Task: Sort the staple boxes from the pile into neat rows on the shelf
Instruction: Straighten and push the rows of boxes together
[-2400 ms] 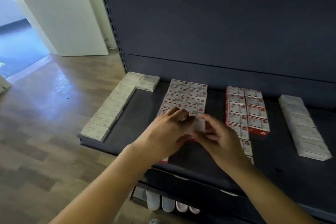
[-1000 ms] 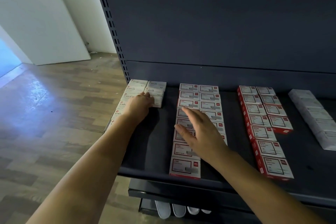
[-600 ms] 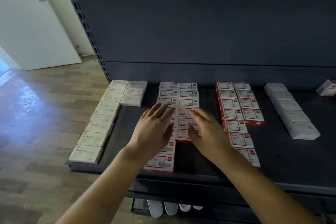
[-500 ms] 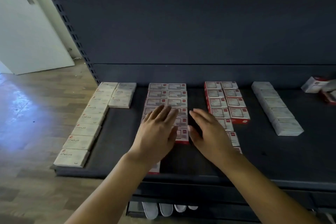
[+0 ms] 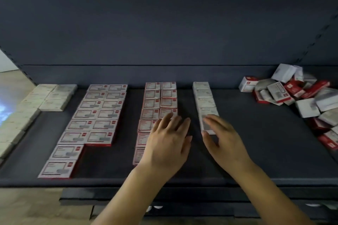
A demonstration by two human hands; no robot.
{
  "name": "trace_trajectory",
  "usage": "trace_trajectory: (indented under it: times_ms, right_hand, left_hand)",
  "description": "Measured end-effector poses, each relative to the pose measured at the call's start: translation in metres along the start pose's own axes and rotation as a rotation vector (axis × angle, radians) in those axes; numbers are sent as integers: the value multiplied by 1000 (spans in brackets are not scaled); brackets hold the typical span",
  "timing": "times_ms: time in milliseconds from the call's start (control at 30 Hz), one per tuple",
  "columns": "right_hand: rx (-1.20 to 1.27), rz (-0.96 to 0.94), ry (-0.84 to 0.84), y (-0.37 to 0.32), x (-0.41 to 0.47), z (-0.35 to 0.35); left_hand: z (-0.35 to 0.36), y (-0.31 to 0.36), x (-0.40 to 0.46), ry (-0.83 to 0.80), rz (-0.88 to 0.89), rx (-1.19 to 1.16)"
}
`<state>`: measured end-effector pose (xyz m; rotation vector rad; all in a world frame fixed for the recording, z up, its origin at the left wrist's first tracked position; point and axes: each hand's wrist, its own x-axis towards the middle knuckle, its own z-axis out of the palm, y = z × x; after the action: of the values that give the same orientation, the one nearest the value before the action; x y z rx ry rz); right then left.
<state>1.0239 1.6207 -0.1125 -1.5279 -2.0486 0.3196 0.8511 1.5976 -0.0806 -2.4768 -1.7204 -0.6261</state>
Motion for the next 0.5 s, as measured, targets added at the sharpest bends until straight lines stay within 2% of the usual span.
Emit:
trace_trajectory:
  times_ms: [267, 400, 500]
  right_hand:
    - [119, 54, 123, 97, 0, -59]
    - [248, 342, 188, 142, 27, -98]
    - [270, 458, 234, 174, 49, -110]
  left_hand:
    - [35, 68, 42, -2, -27, -33]
    - [54, 81, 69, -48, -96, -87]
    - [65, 89, 96, -105, -152, -66]
